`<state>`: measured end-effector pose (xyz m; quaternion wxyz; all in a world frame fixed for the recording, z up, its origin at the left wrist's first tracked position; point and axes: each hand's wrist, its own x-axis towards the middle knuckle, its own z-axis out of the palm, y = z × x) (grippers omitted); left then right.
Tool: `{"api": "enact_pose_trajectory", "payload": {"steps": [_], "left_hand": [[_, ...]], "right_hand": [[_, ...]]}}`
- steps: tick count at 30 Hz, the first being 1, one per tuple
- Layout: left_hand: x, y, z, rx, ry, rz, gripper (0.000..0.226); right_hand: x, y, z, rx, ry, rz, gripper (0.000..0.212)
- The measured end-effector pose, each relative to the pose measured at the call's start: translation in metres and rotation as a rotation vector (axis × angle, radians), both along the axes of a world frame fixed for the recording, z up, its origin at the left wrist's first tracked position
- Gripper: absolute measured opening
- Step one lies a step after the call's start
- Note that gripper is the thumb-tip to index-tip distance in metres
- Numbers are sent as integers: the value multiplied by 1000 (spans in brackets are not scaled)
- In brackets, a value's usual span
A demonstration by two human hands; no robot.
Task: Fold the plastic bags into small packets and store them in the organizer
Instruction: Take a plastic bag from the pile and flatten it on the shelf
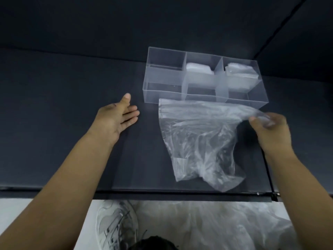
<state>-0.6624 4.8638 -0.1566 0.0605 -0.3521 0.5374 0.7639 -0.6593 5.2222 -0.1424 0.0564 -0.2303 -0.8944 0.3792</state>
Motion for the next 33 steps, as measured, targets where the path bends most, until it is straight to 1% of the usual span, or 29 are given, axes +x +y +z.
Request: {"api": "enact_pose_trajectory", "payload": {"steps": [2, 4, 5, 6, 7, 8, 10, 11, 12, 14, 15, 16, 18, 20, 21, 22, 24, 27, 29, 31, 32, 33], "left_hand": [[17, 8, 1, -50, -18, -101, 29], [43, 22, 1, -131, -18, -213, 26], [59, 31, 1, -213, 13, -245, 21], [75, 41, 0, -352, 81, -270, 16], [90, 51, 0, -533, 177, -311, 13], [104, 63, 1, -705, 279, -370, 13], [123, 85, -4, -947, 435, -529, 25], [128, 93, -9, -1051, 466, -607, 34], [131, 100, -15, -1164, 463, -682, 43], [131, 106, -23, -1400, 386, -863, 60], [130, 106, -26, -1487, 355, -944, 65], [128, 104, -29, -1543, 343, -1001, 67], [125, 98, -36, -1577, 360, -1060, 70], [120, 89, -41, -1598, 368, -1098, 73], [118, 83, -42, -1613, 370, -1106, 73], [116, 76, -44, -1627, 375, -1110, 74], [110, 62, -45, -1642, 373, -1130, 76], [102, 44, -40, -1649, 351, -1167, 80], [99, 34, -37, -1608, 321, -1213, 84], [96, 25, -35, -1525, 298, -1211, 89], [94, 23, -32, -1478, 281, -1188, 92], [92, 23, -30, -1444, 268, -1152, 94]], "right_hand": [[16, -4, 9, 18, 47, 18, 50], [43, -11, 22, -60, 86, 93, 49], [59, -15, 28, -115, 83, 173, 47], [74, -19, 33, -156, 74, 252, 44], [90, -22, 38, -164, 72, 320, 44], [103, -24, 41, -136, 69, 377, 46], [124, -33, 41, -58, 15, 456, 49], [131, -39, 38, -18, -24, 489, 47], [136, -45, 33, 18, -59, 529, 41], [138, -55, 23, 45, -107, 570, 16], [135, -55, 20, 6, -122, 560, 12], [130, -51, 18, -79, -130, 519, 16], [117, -35, 22, -378, -98, 370, 32], [105, -9, 27, -685, -104, 252, 43], [99, 5, 27, -781, -126, 205, 48], [93, 18, 27, -835, -149, 162, 51], [83, 41, 24, -831, -219, 114, 54], [75, 60, 21, -677, -334, 169, 51], [73, 66, 19, -584, -388, 222, 53], [74, 70, 17, -539, -403, 246, 59], [76, 72, 17, -542, -396, 255, 59], [78, 74, 15, -548, -391, 274, 52]]}}
